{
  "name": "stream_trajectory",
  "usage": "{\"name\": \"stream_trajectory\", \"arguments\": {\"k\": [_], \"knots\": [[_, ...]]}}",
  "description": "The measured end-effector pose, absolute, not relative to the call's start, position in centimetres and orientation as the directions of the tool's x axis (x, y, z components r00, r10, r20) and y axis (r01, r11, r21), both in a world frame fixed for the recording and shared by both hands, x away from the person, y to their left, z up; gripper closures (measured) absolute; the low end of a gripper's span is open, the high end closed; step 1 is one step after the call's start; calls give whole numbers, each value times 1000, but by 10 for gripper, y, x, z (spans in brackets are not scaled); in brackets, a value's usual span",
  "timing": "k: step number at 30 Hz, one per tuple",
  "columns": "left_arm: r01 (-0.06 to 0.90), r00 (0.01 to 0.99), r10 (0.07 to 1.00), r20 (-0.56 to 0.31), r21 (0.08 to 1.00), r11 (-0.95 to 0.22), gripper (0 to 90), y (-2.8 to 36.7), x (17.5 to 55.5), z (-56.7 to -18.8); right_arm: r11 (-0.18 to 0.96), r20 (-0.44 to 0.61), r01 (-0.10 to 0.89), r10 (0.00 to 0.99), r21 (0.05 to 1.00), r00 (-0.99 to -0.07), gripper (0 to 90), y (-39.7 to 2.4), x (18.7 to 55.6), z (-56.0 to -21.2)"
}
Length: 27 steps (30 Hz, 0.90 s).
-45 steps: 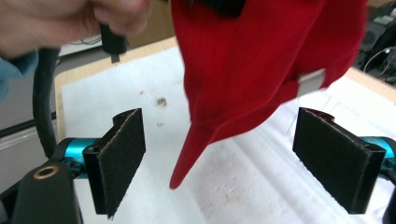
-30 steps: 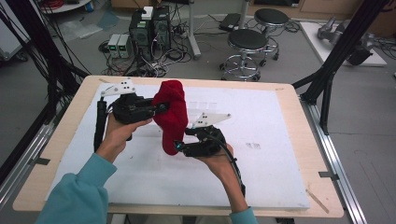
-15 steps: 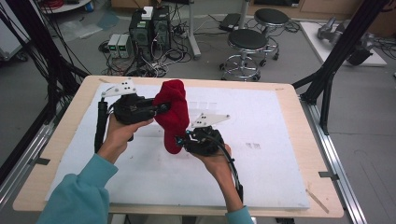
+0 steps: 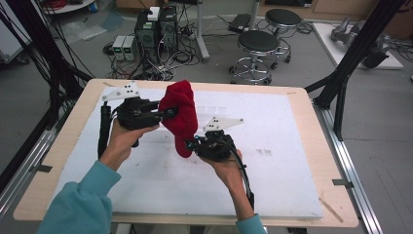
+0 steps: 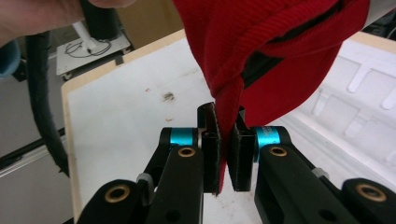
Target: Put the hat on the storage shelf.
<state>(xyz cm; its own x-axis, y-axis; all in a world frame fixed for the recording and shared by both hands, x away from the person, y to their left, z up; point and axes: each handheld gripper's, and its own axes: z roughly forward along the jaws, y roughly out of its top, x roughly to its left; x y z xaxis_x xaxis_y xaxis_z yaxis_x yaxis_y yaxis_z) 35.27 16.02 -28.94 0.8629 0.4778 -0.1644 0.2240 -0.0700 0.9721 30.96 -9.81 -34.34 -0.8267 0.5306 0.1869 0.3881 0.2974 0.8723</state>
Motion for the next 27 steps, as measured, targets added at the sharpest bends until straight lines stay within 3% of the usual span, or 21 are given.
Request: {"name": "stream_trajectory", "arguments": {"k": [4,10,15,27], "knots": [[218,855,494,-160,974,-63,400,163,354,-289,285,186,383,535,879,-824,857,-100,311,-343],[203,839,527,-140,977,-63,146,164,353,-288,268,176,374,553,888,-815,857,-103,311,-341],[188,838,527,-145,982,-28,104,170,353,-287,251,177,370,561,894,-809,857,-108,312,-339],[157,841,538,-58,977,-141,103,191,338,-305,190,153,344,632,919,-759,856,-134,322,-334]]}}
